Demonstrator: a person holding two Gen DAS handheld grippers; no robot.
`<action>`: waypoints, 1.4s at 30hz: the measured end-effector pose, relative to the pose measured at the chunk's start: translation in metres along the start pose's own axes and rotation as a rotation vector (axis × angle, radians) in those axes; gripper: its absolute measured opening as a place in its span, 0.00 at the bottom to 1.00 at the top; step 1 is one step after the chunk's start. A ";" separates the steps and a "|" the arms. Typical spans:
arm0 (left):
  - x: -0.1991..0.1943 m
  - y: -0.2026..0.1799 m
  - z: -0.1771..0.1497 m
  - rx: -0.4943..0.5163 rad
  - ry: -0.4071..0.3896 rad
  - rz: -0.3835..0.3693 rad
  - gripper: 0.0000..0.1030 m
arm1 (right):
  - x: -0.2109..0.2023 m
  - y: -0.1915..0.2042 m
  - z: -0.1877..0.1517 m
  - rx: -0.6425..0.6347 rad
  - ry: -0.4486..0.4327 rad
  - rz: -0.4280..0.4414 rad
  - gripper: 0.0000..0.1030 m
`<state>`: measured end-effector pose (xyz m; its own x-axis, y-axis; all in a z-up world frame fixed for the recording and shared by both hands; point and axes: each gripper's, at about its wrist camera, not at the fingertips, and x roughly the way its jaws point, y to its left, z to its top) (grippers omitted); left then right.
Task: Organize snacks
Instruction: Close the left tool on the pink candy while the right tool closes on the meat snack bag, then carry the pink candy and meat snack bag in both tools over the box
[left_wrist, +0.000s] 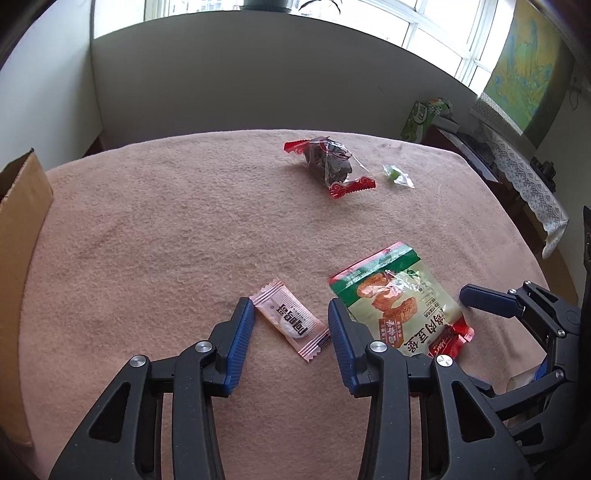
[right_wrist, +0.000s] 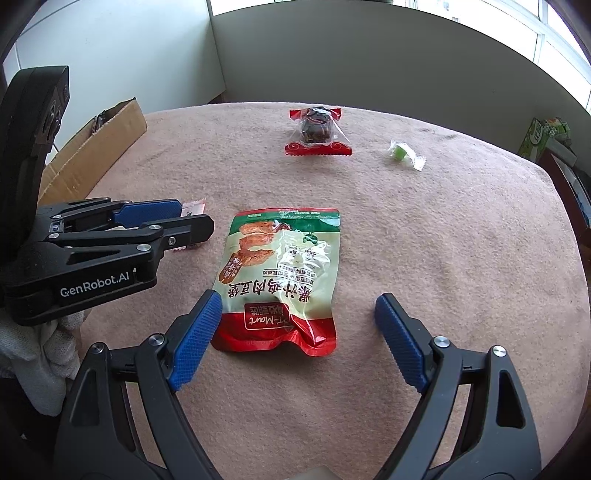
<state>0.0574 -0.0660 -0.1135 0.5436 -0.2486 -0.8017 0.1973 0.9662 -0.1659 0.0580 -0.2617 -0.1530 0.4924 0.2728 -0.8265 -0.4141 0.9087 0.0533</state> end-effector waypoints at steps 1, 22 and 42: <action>-0.001 0.001 -0.001 -0.002 0.000 -0.002 0.37 | 0.002 0.002 0.000 -0.010 0.001 -0.008 0.87; 0.001 0.006 0.001 0.060 -0.008 0.039 0.17 | 0.021 0.013 0.007 -0.048 0.025 -0.046 0.86; -0.015 0.010 -0.001 0.040 -0.041 0.002 0.15 | -0.005 0.002 0.013 0.018 -0.064 -0.022 0.57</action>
<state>0.0500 -0.0523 -0.1038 0.5770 -0.2504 -0.7774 0.2284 0.9633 -0.1408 0.0646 -0.2569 -0.1420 0.5491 0.2721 -0.7902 -0.3889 0.9201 0.0466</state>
